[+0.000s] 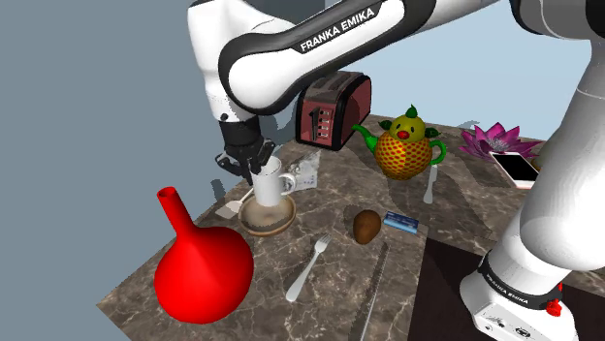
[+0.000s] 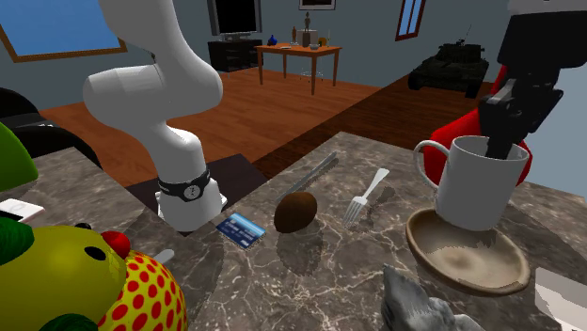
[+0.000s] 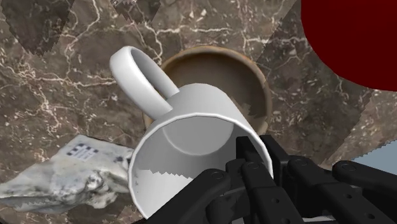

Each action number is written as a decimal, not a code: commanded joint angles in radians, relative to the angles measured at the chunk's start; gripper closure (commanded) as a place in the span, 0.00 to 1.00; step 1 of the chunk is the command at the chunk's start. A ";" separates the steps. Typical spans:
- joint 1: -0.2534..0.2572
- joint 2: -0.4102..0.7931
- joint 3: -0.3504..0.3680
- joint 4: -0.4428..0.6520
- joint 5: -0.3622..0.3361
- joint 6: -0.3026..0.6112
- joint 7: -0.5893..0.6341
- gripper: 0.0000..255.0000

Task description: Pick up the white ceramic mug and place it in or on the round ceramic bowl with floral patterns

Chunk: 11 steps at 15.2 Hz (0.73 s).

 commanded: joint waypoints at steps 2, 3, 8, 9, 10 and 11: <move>0.001 0.012 -0.001 -0.030 -0.010 0.039 0.008 1.00; 0.002 0.016 -0.002 -0.039 -0.014 0.052 0.011 1.00; 0.006 0.042 -0.006 -0.083 -0.035 0.116 0.029 1.00; 0.006 0.042 -0.006 -0.083 -0.035 0.116 0.028 1.00; 0.006 0.042 -0.006 -0.083 -0.035 0.116 0.028 1.00; 0.006 0.042 -0.006 -0.083 -0.035 0.116 0.028 1.00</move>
